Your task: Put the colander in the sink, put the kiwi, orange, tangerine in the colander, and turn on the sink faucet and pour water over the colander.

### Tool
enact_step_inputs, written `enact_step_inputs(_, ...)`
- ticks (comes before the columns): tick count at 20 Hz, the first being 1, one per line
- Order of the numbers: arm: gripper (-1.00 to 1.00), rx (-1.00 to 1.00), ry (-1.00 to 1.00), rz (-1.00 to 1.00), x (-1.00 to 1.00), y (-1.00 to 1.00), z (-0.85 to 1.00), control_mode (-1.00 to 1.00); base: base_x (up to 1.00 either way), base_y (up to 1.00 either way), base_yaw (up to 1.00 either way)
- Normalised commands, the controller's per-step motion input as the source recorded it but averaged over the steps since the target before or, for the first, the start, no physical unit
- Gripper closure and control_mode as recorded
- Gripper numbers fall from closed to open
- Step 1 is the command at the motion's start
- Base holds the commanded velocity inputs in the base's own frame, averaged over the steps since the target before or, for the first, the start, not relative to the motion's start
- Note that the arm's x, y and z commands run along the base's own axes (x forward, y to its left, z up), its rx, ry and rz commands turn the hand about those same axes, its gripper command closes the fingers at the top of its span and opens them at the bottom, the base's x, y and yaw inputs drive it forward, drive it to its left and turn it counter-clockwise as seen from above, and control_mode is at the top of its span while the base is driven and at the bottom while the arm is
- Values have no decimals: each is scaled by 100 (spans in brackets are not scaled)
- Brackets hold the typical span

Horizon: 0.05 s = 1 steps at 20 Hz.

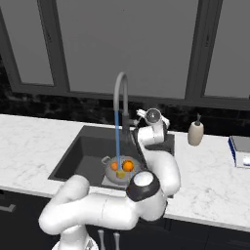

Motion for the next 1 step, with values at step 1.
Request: enact_step_inputs(1, 100, 0, 0, 0, 0, 0, 0, -100, 0, 0, 0)
